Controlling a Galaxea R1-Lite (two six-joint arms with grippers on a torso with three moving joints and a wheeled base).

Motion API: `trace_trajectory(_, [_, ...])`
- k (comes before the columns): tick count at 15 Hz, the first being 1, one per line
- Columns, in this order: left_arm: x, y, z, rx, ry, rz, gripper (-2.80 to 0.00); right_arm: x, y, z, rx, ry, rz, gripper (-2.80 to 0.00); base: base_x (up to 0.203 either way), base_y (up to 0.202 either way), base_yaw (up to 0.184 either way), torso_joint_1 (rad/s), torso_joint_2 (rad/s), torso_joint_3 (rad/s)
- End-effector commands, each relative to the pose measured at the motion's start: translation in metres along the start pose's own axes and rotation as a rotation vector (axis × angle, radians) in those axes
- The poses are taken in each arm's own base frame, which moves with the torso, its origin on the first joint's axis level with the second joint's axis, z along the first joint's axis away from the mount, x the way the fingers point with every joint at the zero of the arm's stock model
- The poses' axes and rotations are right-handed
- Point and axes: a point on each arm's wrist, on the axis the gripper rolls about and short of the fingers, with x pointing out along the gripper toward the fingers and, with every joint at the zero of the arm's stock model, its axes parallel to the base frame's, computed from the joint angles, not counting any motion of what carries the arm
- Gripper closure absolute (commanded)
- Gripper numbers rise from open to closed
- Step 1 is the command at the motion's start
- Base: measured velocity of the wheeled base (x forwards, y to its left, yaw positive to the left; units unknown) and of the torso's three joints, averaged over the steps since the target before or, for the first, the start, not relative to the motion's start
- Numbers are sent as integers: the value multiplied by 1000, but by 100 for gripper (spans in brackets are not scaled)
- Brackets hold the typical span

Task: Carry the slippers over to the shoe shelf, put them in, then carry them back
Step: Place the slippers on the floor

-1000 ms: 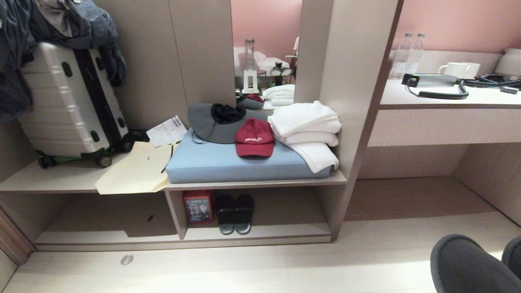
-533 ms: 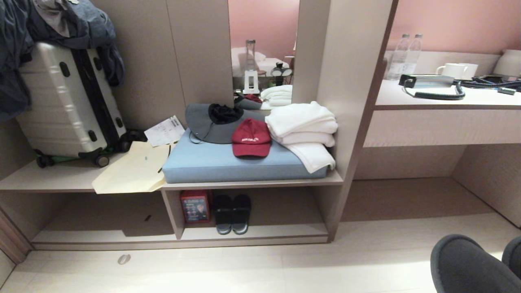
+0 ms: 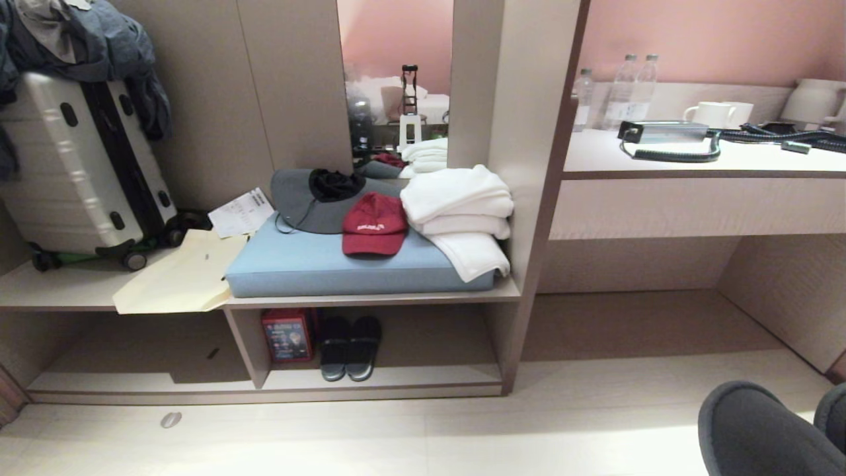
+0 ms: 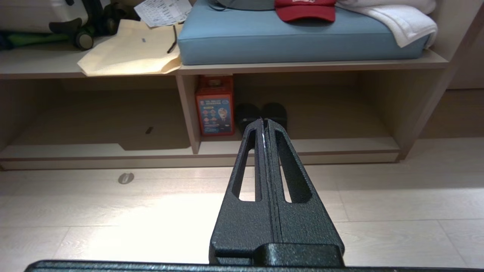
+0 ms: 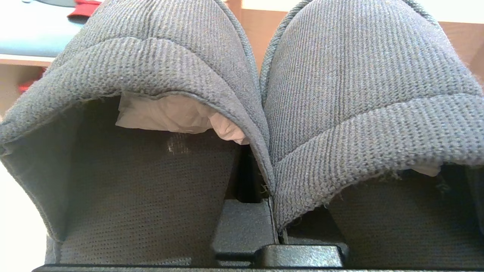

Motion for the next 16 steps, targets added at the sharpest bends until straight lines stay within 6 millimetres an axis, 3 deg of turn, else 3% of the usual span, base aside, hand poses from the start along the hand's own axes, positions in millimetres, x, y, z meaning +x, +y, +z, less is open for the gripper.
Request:
trace_trajectory(1, [0,0,0,0,1,1,0,0,0,0,-1,2,1,0,0,-194,1,0,2,2])
trace_trajectory(16, [0,0,0,0,1,0,0,0,0,0,-1,2,1,0,0,-197,1,3,4,3])
